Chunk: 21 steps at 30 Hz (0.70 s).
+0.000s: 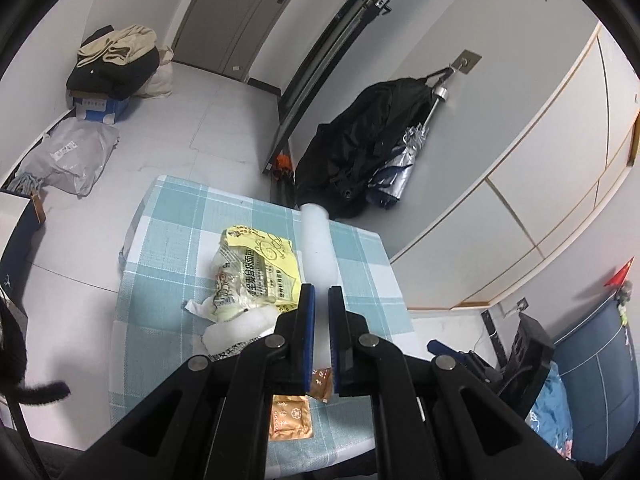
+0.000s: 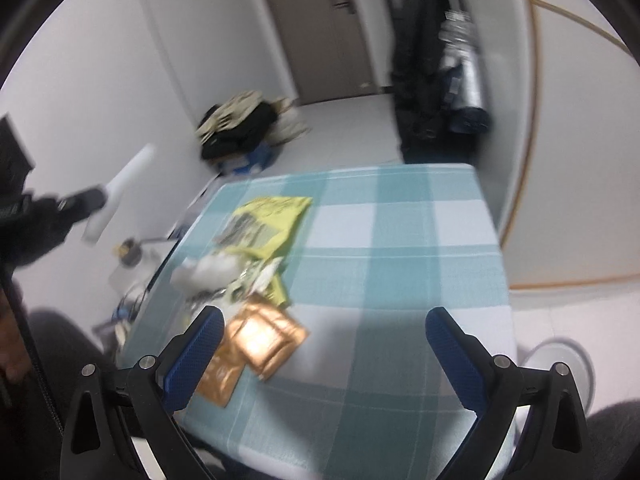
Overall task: Collect trash
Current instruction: 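Close the right gripper on the brown pastry wrapper and lift it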
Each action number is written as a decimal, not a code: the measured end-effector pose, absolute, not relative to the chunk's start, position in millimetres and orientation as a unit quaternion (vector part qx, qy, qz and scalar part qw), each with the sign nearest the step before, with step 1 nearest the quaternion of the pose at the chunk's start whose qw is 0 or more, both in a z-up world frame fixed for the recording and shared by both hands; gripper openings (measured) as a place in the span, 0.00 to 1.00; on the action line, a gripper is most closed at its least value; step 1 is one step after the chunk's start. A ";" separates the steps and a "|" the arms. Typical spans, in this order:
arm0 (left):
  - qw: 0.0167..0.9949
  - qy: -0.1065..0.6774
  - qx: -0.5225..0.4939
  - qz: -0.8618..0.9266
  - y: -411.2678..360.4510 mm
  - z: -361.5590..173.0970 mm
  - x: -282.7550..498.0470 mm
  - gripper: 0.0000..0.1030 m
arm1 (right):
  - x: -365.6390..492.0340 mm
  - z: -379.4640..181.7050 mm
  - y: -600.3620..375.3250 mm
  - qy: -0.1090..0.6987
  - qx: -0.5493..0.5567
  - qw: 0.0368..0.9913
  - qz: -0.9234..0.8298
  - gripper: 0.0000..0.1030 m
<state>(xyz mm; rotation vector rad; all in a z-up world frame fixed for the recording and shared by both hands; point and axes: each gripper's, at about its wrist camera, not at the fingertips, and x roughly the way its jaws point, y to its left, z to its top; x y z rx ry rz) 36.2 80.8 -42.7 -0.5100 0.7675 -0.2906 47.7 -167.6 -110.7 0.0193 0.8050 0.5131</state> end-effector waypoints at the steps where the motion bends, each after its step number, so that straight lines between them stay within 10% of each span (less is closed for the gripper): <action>1: 0.886 0.368 -0.245 -0.141 82.4 -43.3 36.7 0.03 | 47.2 -112.5 -161.6 0.388 -0.005 0.886 0.254 0.99; 16: 0.878 0.373 -0.257 -0.154 96.6 -54.1 38.4 0.03 | 72.0 -162.3 -80.2 0.432 -0.153 0.812 0.361 0.94; 21: 0.876 0.373 -0.264 -0.153 100.2 -54.7 38.3 0.03 | 75.2 -172.7 -66.4 0.451 -0.195 0.792 0.363 0.77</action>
